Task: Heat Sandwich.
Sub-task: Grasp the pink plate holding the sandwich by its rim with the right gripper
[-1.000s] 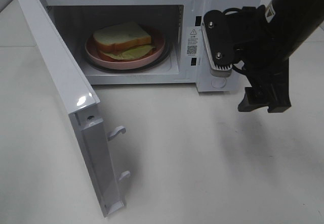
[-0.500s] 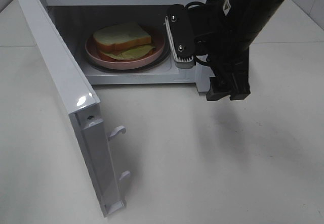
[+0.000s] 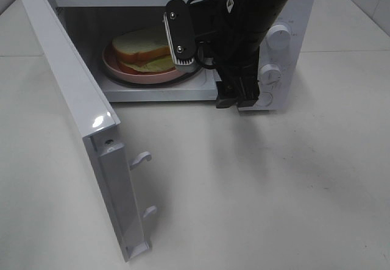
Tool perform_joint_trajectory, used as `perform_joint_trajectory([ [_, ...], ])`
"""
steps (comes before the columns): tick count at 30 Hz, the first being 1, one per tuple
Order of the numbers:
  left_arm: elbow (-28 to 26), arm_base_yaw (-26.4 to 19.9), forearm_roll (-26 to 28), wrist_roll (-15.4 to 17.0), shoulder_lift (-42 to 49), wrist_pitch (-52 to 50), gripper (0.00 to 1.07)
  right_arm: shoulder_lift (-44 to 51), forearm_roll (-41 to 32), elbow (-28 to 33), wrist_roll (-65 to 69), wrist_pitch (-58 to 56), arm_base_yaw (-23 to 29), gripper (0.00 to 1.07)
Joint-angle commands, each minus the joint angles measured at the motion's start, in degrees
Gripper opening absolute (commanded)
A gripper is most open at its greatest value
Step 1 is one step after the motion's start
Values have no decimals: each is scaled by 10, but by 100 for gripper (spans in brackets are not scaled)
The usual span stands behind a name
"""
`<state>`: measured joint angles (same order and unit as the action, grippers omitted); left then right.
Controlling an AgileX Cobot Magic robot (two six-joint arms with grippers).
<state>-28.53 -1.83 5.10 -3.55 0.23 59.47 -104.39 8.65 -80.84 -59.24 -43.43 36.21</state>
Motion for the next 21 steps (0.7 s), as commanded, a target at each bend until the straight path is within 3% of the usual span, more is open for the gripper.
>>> perform_joint_trajectory([
  [1, 2, -2, 2, 1, 14, -1, 101, -26, -3, -28, -7, 6, 6, 86],
  [21, 2, -2, 2, 1, 14, -1, 101, -131, -19, -119, -7, 14, 6, 84],
])
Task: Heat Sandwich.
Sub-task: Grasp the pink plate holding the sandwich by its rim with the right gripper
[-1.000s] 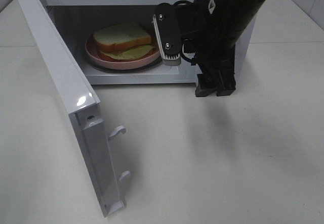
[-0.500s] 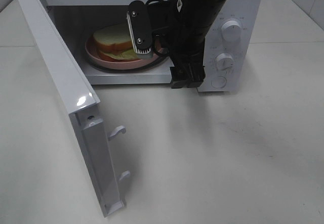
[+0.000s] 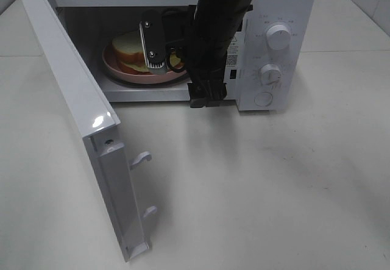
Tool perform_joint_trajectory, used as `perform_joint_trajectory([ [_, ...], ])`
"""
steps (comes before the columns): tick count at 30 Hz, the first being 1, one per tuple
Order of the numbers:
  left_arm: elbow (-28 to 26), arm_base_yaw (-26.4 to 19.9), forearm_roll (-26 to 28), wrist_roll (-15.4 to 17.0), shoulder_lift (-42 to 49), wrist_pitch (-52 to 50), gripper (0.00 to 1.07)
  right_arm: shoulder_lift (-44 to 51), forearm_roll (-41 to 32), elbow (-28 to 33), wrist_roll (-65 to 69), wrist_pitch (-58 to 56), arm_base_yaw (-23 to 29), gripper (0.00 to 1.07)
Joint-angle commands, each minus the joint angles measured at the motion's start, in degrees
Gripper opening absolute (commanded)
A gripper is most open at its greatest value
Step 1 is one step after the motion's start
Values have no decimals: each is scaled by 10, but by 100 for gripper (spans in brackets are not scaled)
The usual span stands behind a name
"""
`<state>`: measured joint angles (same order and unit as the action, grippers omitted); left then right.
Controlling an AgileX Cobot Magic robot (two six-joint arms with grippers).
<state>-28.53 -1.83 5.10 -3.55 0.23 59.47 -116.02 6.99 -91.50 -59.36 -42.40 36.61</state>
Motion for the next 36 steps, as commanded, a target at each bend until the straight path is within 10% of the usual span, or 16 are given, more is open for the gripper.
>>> perform_joint_trajectory([
  [1, 2, -2, 2, 1, 14, -1, 101, -20, -3, -16, -6, 5, 2, 84],
  [36, 2, -2, -5, 1, 14, -1, 101, -183, 3, -192, 4, 44, 2, 80],
])
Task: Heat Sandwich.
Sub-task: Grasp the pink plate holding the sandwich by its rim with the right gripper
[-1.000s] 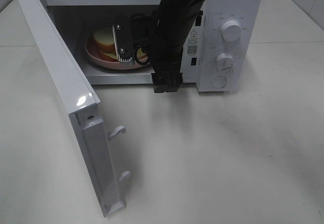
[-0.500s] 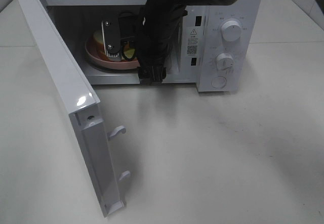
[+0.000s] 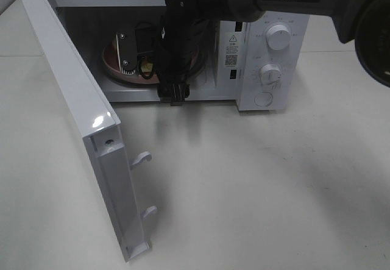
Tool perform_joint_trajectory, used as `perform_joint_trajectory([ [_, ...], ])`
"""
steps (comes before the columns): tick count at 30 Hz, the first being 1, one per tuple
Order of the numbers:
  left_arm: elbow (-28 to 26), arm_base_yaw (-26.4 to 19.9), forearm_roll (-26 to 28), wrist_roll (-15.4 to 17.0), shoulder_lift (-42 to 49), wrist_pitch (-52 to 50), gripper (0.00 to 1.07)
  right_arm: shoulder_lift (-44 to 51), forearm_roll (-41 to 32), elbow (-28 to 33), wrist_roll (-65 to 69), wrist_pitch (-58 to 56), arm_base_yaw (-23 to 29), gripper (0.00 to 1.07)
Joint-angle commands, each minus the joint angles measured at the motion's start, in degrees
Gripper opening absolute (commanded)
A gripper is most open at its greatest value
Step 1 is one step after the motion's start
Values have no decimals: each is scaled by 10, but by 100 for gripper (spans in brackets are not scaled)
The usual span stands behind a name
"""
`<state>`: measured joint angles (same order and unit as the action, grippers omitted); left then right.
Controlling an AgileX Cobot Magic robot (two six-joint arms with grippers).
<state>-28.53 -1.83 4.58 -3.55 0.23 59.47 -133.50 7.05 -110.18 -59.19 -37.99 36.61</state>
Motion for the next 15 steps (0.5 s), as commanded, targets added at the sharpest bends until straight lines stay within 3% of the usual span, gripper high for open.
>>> perform_joint_trajectory([
  [1, 2, -2, 0, 1, 14, -1, 101, -8, 4, -5, 2, 1, 2, 80],
  [15, 2, -2, -2, 1, 14, -1, 101, -55, 11, -54, 9, 12, 0, 78],
])
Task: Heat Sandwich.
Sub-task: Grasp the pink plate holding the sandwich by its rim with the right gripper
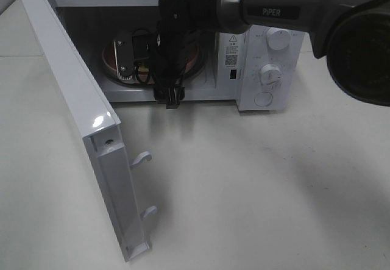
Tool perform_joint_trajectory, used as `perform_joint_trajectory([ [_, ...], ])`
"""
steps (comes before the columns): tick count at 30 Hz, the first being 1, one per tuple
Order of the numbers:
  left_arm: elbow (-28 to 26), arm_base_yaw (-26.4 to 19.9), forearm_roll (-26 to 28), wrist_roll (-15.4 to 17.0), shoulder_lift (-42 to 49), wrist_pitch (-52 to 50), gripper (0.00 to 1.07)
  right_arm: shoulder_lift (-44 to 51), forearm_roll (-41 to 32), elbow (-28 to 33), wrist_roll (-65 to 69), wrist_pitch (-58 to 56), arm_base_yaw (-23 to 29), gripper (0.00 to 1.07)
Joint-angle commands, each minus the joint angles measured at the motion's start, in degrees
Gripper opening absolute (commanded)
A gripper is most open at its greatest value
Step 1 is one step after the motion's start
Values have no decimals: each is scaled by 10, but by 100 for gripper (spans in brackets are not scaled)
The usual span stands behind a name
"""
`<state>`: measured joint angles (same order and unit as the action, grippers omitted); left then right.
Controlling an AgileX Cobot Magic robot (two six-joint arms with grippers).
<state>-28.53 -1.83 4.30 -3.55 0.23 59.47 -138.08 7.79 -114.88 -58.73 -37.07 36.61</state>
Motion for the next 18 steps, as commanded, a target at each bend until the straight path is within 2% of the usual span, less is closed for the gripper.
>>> perform_joint_trajectory([
  [1, 2, -2, 1, 1, 14, -1, 101, -9, 3, -7, 5, 3, 0, 78],
  [9, 2, -2, -3, 1, 14, -1, 101, -22, 1, -7, 4, 2, -6, 76],
  [11, 2, -2, -3, 1, 14, -1, 101, -22, 1, -7, 9, 2, -6, 71],
  [13, 2, -2, -3, 1, 14, -1, 101, -22, 1, -7, 14, 1, -6, 64],
  [14, 2, -2, -3, 1, 14, -1, 101, -22, 1, -7, 25, 1, -6, 51],
  [15, 2, -2, -3, 1, 14, -1, 101, -22, 1, -7, 25, 1, -6, 51],
  [18, 2, -2, -3, 1, 14, -1, 101, -22, 1, -7, 26, -7, -6, 20],
])
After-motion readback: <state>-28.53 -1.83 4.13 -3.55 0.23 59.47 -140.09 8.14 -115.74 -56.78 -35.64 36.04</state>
